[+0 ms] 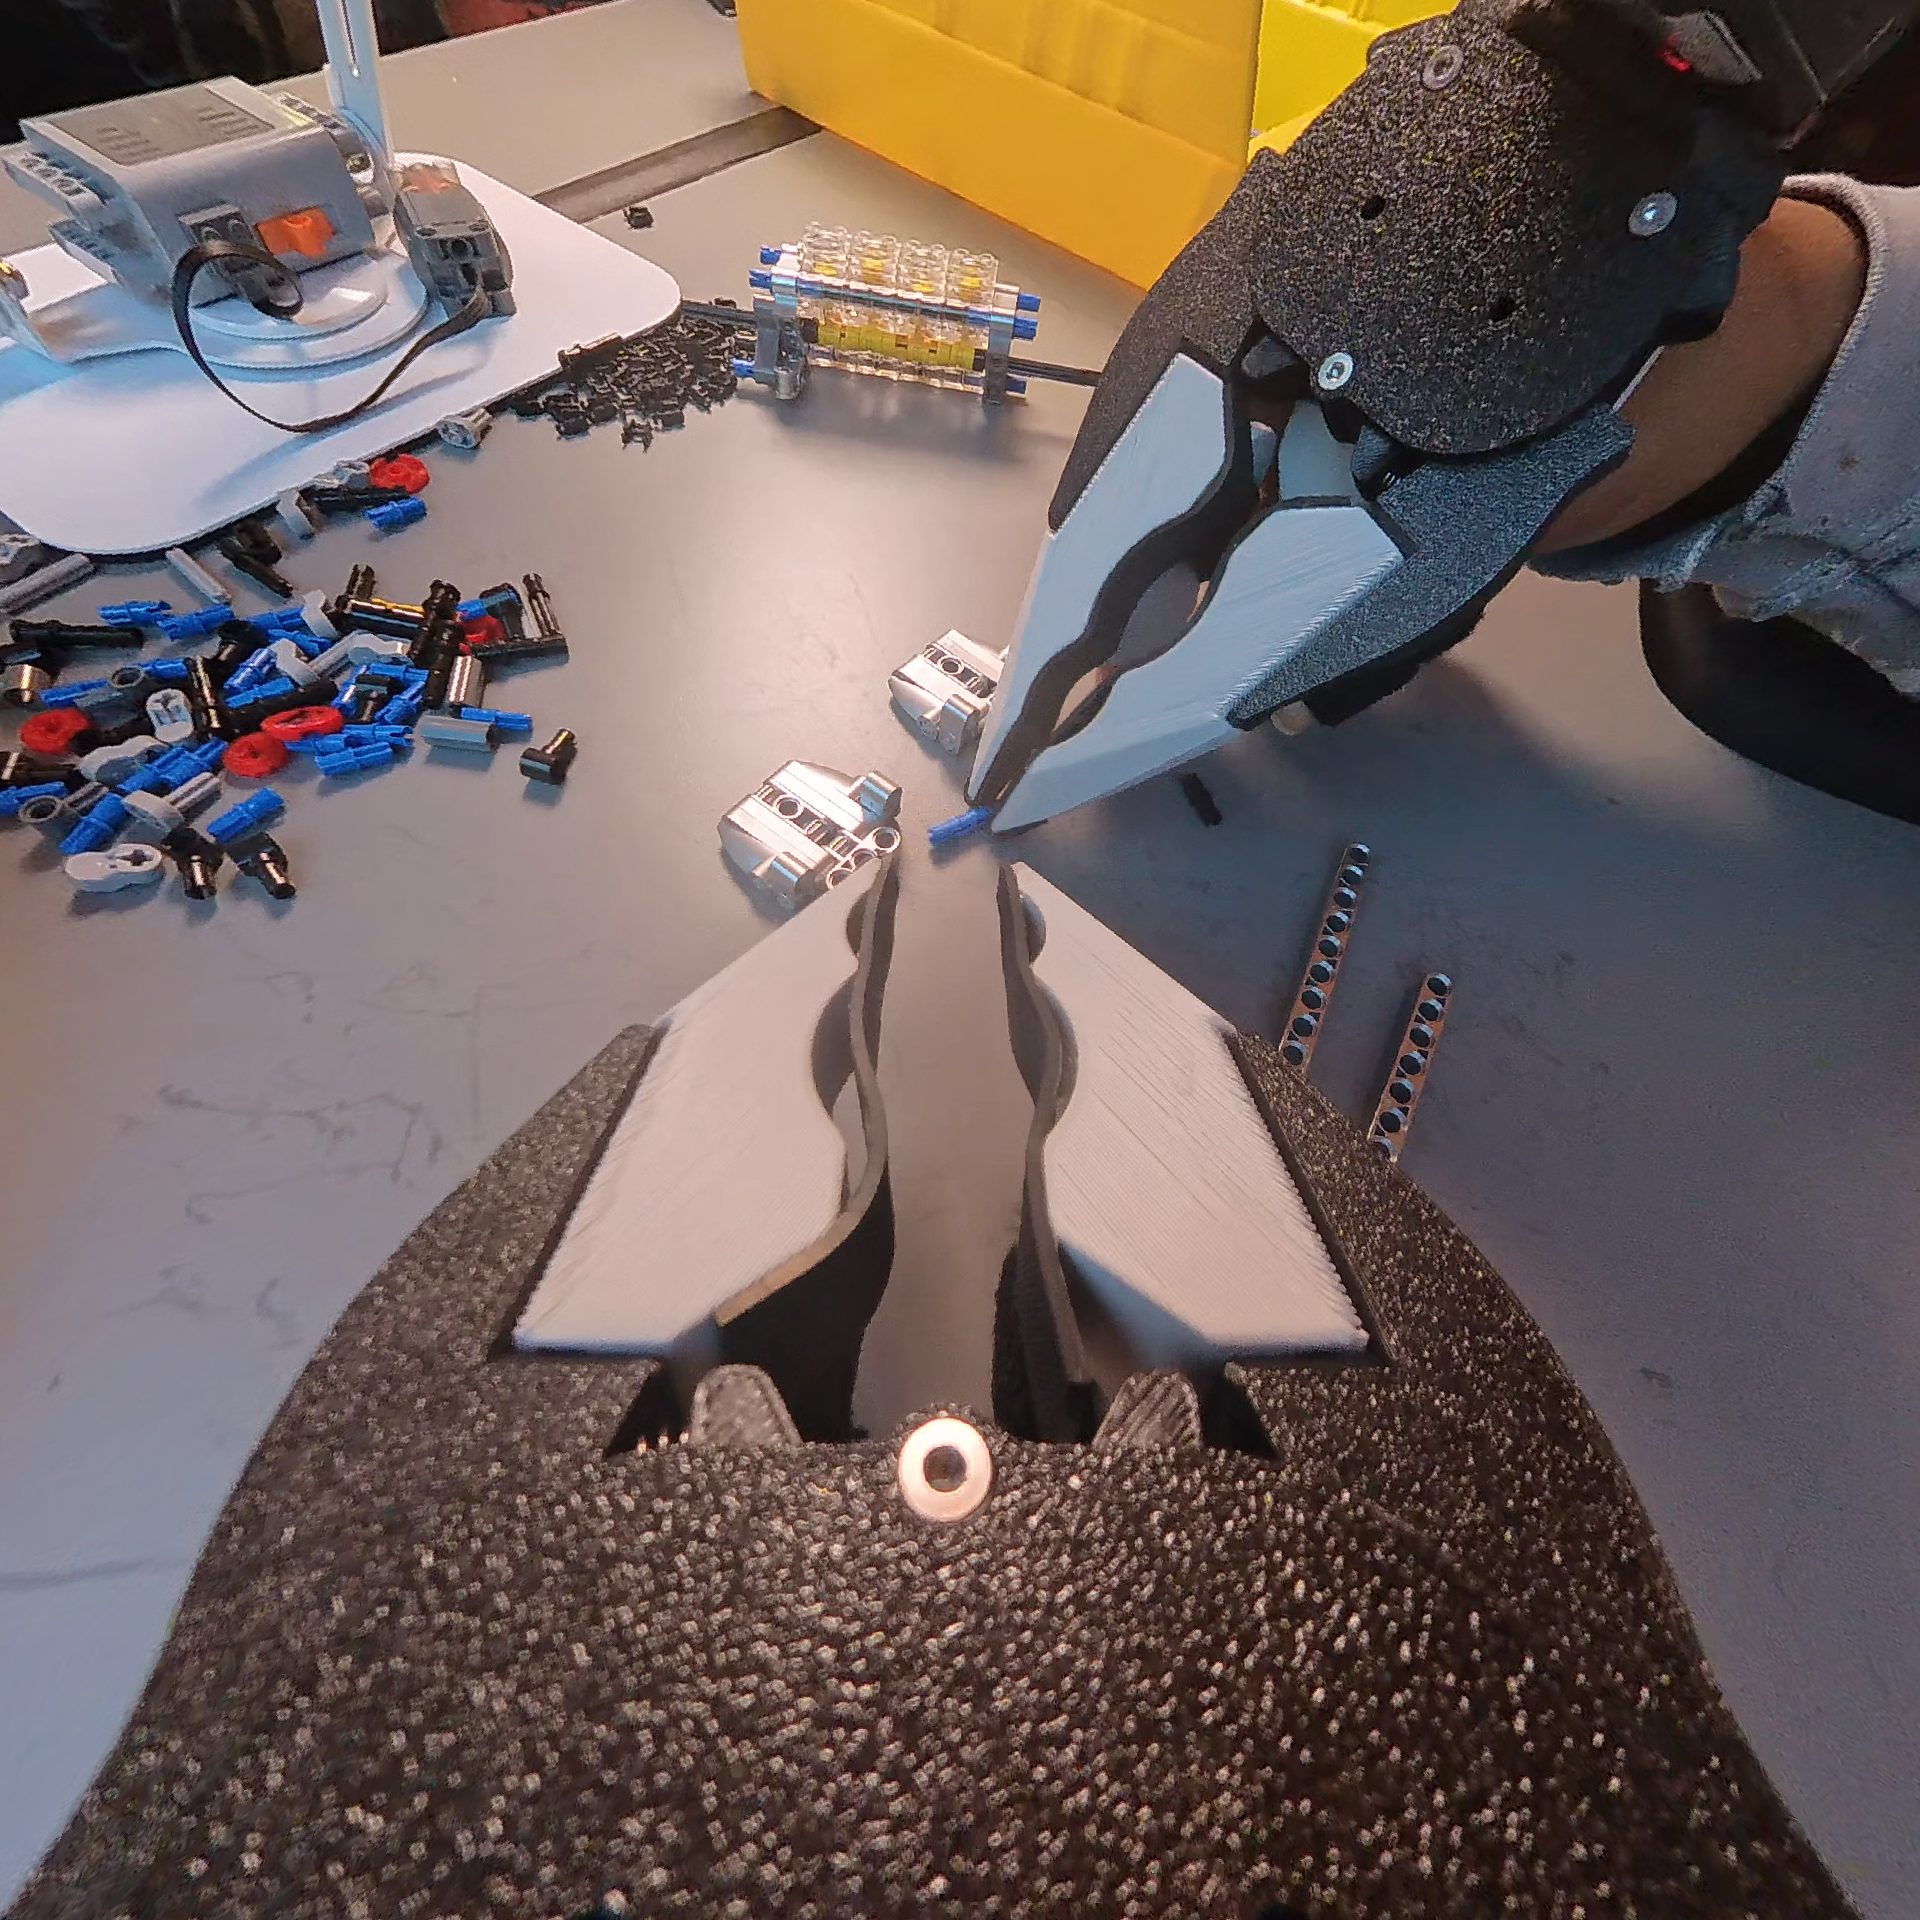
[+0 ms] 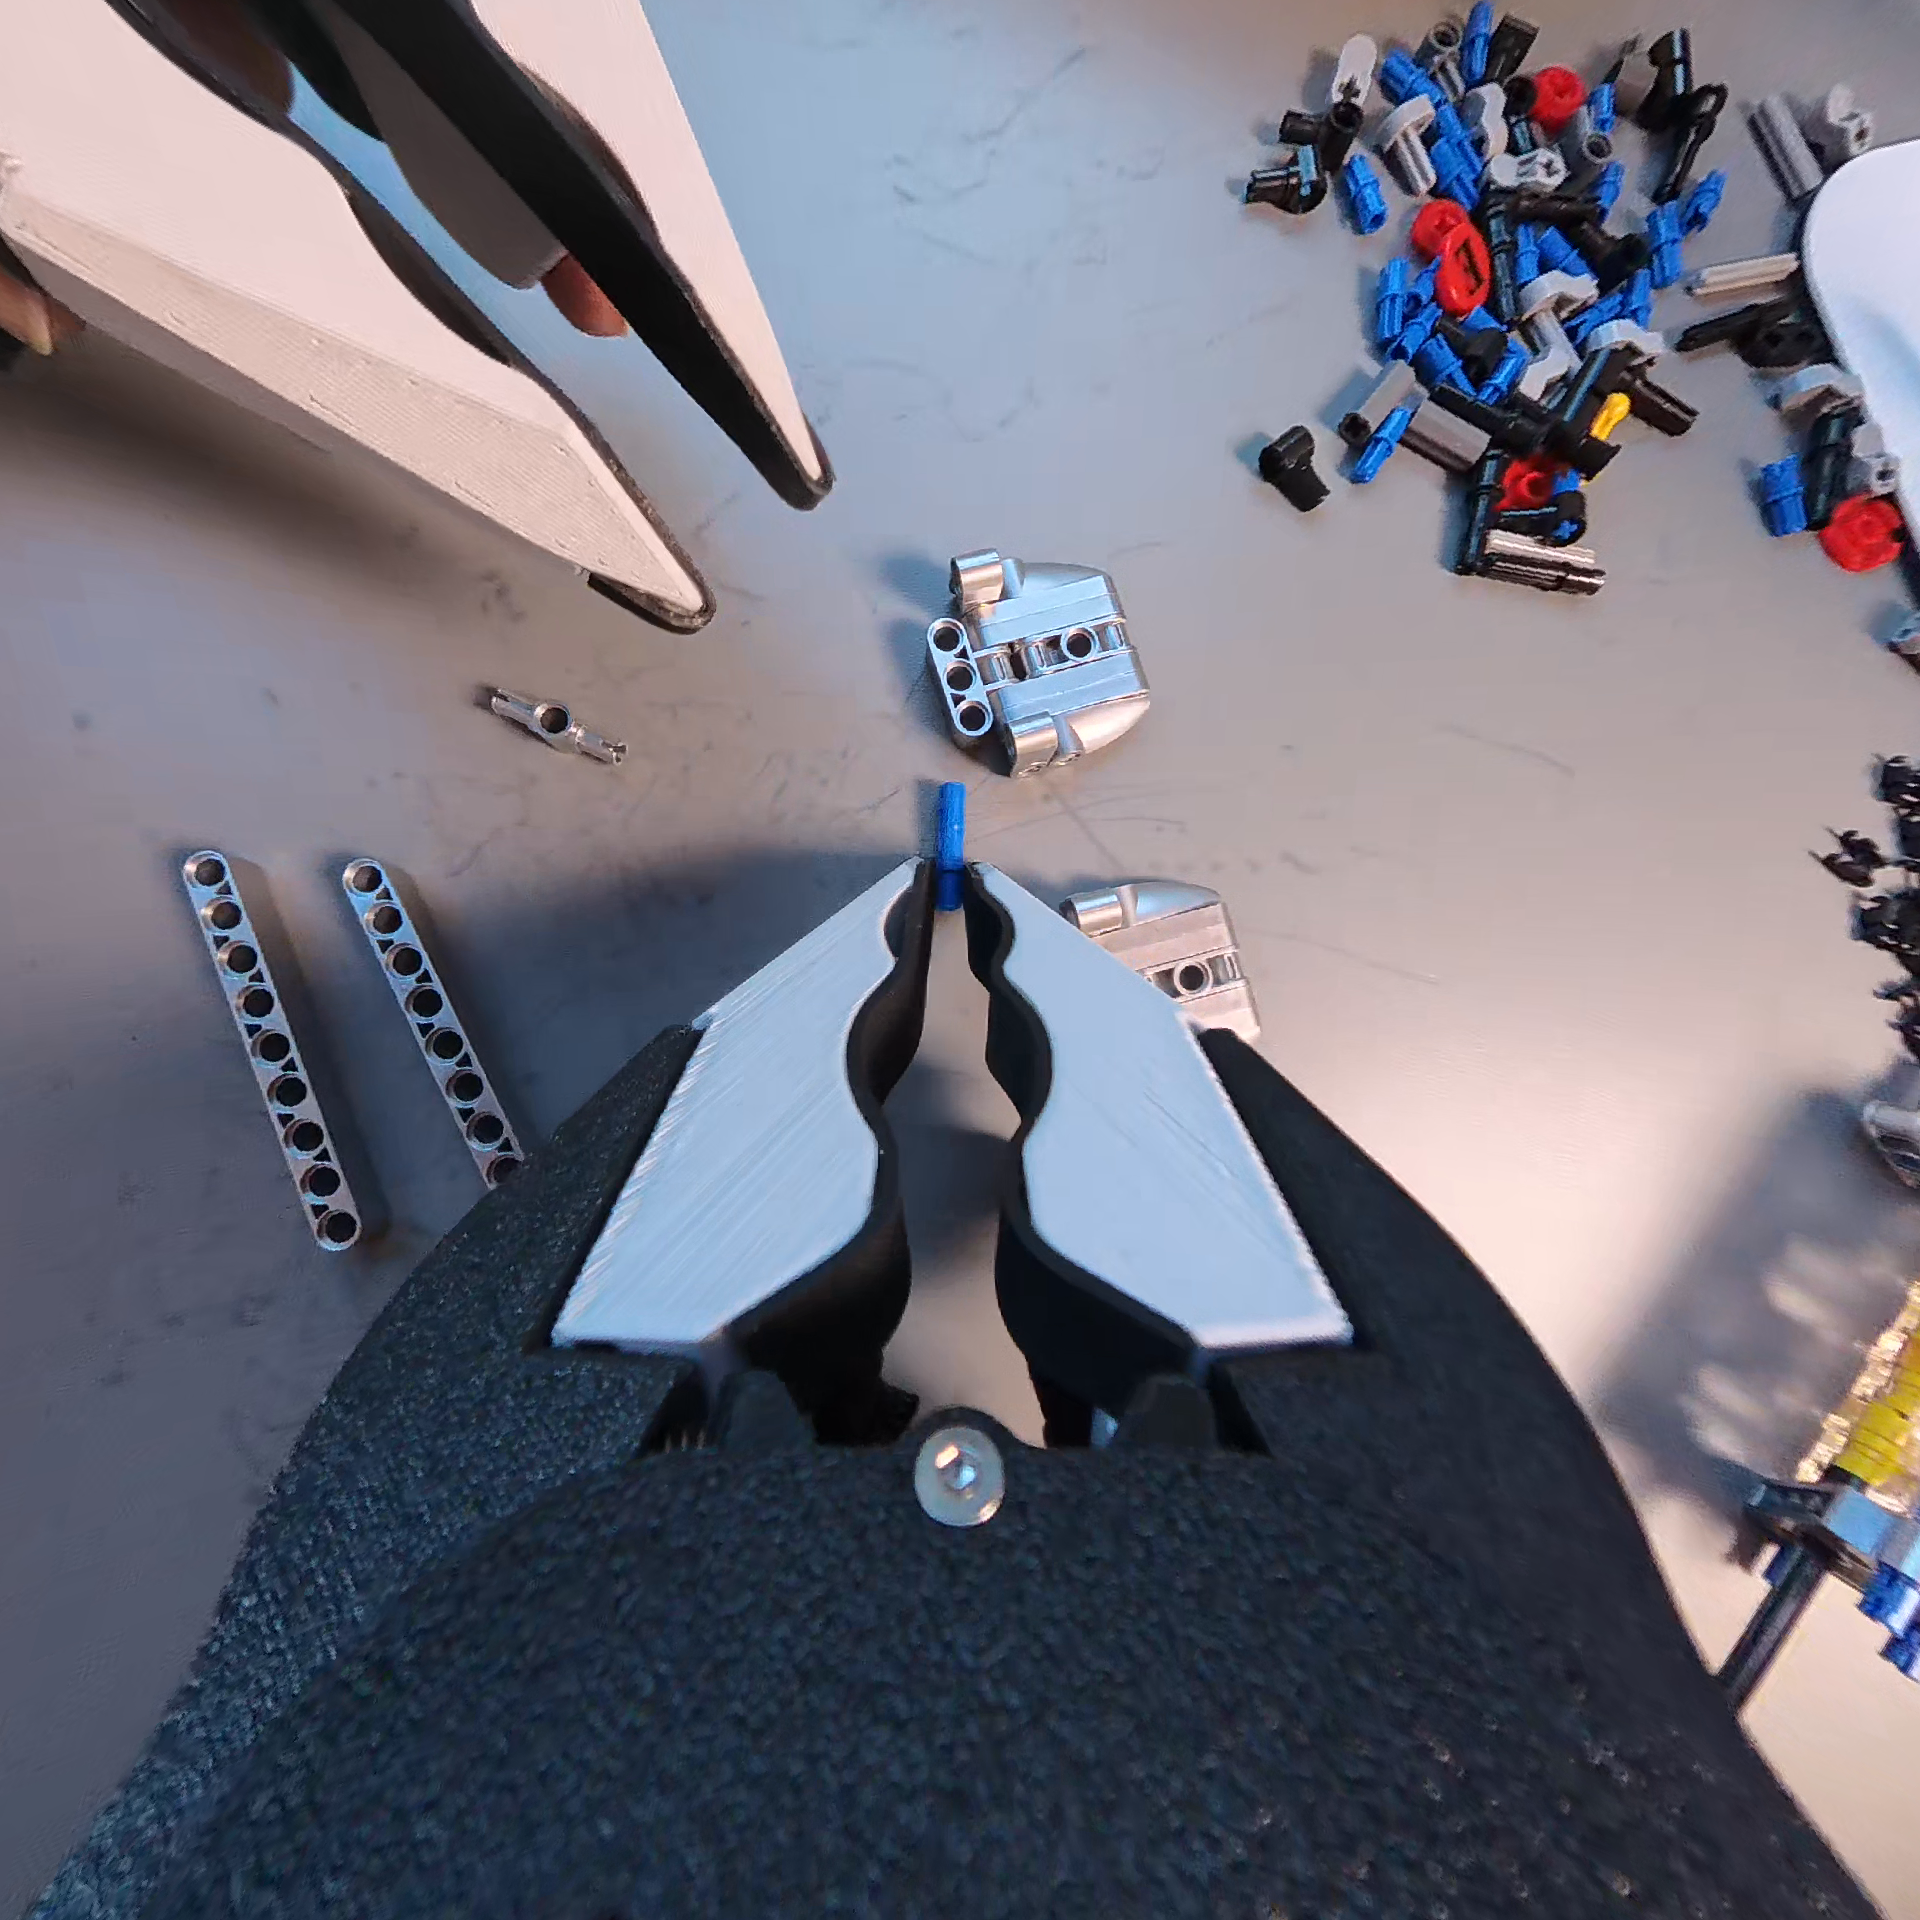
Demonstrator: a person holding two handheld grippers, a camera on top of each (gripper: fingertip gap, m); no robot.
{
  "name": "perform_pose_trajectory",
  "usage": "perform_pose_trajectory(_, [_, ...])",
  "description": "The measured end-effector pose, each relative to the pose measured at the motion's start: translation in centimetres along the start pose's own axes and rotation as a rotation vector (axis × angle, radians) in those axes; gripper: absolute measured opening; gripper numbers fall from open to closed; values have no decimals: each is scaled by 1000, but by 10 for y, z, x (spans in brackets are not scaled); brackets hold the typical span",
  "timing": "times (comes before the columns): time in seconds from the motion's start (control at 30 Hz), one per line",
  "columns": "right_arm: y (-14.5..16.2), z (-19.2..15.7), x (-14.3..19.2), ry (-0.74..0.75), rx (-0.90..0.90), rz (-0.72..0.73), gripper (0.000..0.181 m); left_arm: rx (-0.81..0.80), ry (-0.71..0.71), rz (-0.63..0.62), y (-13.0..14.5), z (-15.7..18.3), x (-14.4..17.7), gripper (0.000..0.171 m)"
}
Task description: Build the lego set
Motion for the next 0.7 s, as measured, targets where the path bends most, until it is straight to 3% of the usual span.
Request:
perform_pose_trajectory(0.1, [3, -3, 1, 8, 72, 34, 3, -6, 14, -3, 0, 2, -1, 18])
perform_pose_trajectory(0.17, [-1, -13, 12, 8, 154, 141, 3, 6, 46, 14, -1, 4, 0, 18])
perform_pose_trajectory(0.37, [-16, -35, 64, 14, 215, 513, 4, 175, 326, 249, -21, 14, 16, 18])
perform_pose_trajectory(0.5, [-18, -47, 80, 35, 222, 626, 4, 219, 465, 379, -31, 23, 26, 13])
perform_pose_trajectory(0.7, [-17, -56, 87, 16, 185, 728, 4, 161, 488, 414, -35, 35, 28, 7])
Point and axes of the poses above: each gripper's, where its closed fingertips meet, x back along the fingers, y out of its underside, z = x × y across the jaws, the point moved 8 cm from there along x, back along the fingers
